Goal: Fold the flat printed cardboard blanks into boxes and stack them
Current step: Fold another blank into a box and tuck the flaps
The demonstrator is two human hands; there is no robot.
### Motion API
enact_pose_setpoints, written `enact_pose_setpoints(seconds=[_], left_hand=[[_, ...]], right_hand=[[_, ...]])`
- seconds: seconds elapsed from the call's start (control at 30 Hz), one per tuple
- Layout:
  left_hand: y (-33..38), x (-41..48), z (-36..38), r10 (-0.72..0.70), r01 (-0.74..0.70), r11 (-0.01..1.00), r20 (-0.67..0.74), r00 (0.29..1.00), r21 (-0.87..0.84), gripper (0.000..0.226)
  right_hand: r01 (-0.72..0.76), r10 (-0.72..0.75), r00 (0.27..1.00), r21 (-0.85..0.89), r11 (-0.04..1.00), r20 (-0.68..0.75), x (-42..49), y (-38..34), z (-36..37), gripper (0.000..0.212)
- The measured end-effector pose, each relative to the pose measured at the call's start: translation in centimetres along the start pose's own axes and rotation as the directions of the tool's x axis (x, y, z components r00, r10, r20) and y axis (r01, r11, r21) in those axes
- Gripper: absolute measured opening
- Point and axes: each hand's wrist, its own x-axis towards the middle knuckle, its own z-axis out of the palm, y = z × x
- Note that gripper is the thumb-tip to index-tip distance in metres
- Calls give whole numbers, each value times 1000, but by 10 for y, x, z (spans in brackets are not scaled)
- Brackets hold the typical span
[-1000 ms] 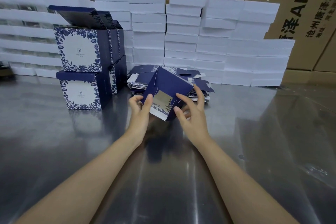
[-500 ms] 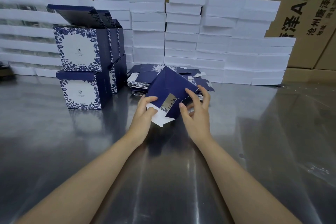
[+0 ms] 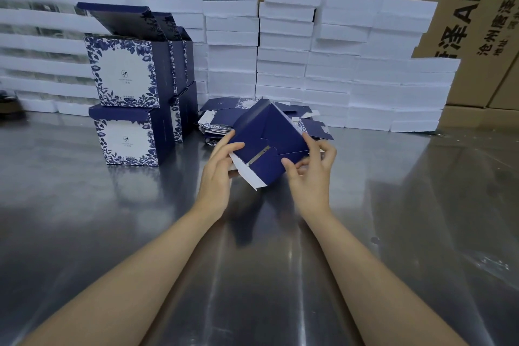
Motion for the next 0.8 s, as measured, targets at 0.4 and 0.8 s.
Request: enact_pose_setpoints(seconds=[0.4, 0.8], left_hand=[[-12, 3, -6, 162, -149, 974, -64, 985, 169, 50], [-15, 12, -7, 3, 37, 987, -247, 969, 155, 84]], right_hand=[[-122, 90, 988, 282, 952, 122, -3, -3, 1, 45], [-86, 37, 985, 299, 950, 166, -7, -19, 9, 44]])
